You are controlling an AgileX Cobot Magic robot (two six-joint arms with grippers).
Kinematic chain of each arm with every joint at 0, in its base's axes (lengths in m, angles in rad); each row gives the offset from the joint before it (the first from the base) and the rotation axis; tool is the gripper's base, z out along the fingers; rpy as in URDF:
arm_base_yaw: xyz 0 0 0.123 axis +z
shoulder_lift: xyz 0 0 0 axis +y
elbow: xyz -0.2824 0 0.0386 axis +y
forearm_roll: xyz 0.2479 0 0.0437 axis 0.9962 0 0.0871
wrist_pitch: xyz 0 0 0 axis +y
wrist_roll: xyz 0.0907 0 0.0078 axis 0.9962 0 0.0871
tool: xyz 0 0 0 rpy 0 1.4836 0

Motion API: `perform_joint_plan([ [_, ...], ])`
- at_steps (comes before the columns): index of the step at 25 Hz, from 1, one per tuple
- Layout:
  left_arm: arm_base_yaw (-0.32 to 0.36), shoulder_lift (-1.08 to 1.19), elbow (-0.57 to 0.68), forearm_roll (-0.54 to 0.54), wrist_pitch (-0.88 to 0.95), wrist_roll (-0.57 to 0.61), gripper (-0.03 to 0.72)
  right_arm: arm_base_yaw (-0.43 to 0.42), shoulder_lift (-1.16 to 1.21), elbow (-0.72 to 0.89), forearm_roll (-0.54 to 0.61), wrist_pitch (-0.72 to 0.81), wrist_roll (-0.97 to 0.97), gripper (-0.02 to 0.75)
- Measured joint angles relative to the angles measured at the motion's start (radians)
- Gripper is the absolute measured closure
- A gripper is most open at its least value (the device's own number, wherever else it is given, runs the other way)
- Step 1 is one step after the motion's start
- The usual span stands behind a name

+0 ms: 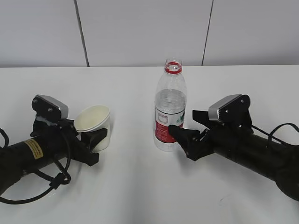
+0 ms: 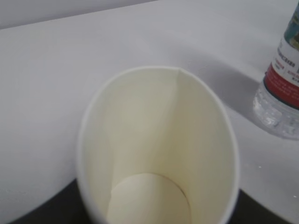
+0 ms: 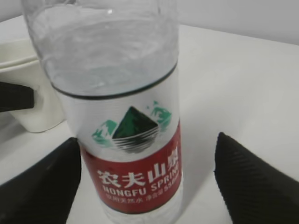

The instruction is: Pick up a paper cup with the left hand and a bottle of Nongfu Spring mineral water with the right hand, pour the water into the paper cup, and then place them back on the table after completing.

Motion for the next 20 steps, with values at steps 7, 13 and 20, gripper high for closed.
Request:
perform_joint_plan([
  [7,0.0,0.0,0.0,0.0,0.0,0.0,0.347,0.0,0.087,-0.08,-0.053,-0.004,0.001,0.077],
  [13,0.0,0.0,0.0,0.0,0.0,0.0,0.347,0.0,0.115,-0.149,-0.088,-0.004,0.001,0.077],
  [20,0.0,0.0,0.0,0.0,0.0,0.0,0.347,0.0,0.165,-0.212,-0.119,-0.006,0.001,0.084],
])
